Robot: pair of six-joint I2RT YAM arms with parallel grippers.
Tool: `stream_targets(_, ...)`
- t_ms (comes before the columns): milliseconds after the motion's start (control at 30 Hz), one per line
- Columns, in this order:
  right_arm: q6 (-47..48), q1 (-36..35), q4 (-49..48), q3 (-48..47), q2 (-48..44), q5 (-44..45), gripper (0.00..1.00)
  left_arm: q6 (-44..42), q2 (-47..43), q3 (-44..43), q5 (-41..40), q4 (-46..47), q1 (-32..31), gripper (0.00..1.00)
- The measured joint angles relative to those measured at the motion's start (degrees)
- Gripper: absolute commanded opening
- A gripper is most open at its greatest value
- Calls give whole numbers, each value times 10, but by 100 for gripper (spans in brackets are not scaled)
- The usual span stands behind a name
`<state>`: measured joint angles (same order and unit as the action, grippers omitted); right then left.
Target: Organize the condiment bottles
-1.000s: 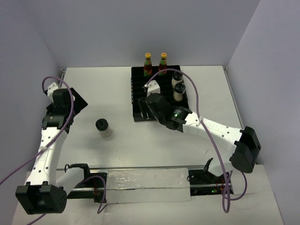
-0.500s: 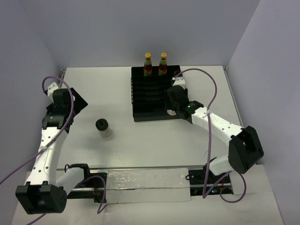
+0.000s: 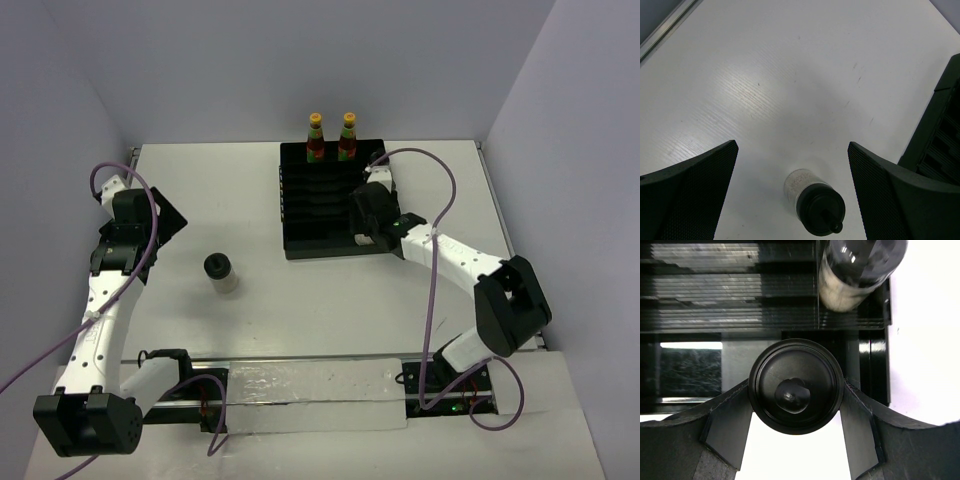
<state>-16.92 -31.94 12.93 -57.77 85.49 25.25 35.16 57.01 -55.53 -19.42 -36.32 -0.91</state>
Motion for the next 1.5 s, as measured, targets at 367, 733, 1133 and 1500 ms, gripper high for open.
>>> stream_targets(367, -6, 0, -10, 7, 13, -5, 99, -29, -11, 4, 53, 1, 0, 100)
stream_targets(733, -9, 0, -2, 7, -44, -7, 100, -36, -14, 5, 35, -36, -124, 99)
stream_targets(1133, -8, 0, 11, -6, -129, -6, 100, 5, 66, 7, -45, -76, -239, 99)
stream_targets(1500, -8, 0, 18, -6, -135, -6, 100, 20, 115, 32, -55, -65, -241, 98)
